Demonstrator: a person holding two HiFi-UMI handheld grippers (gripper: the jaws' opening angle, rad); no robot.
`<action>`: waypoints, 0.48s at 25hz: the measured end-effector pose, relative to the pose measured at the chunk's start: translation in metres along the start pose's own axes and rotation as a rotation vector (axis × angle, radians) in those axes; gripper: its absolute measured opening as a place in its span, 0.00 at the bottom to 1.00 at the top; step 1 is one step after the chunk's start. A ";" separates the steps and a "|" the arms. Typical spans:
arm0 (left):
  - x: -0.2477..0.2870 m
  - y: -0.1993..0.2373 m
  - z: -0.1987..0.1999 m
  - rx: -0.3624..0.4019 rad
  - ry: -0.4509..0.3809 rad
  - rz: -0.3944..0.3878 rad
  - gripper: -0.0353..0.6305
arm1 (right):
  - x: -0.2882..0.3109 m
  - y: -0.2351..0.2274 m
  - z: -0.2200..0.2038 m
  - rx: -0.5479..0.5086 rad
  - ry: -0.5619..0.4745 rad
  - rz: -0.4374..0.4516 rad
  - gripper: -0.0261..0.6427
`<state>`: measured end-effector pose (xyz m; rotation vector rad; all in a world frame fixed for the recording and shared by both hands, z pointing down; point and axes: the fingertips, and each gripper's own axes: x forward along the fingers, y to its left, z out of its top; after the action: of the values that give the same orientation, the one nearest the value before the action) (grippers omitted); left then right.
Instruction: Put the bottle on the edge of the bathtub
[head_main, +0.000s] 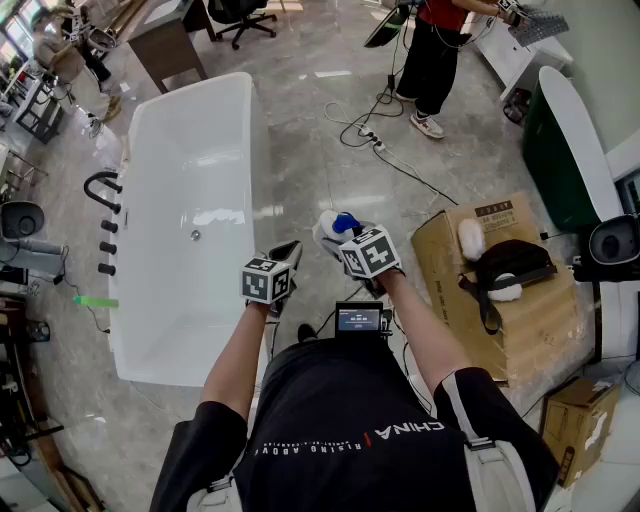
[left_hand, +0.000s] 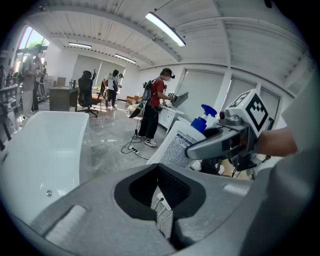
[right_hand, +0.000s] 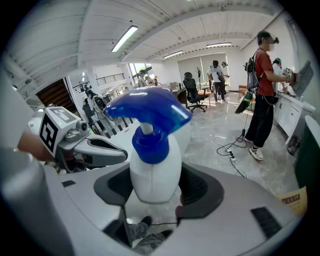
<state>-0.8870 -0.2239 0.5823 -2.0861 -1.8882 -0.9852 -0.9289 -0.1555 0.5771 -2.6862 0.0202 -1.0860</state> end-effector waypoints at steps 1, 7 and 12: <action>-0.001 0.001 0.000 0.003 0.003 0.004 0.07 | 0.001 0.000 0.001 -0.001 0.003 0.001 0.44; 0.003 -0.004 -0.003 0.041 0.035 -0.027 0.07 | 0.002 -0.004 0.004 0.004 0.001 0.010 0.44; 0.008 -0.004 0.000 0.045 0.037 -0.028 0.07 | 0.001 -0.009 0.005 0.006 0.006 0.014 0.44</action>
<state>-0.8909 -0.2165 0.5851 -2.0087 -1.9084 -0.9714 -0.9254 -0.1456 0.5771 -2.6735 0.0363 -1.0886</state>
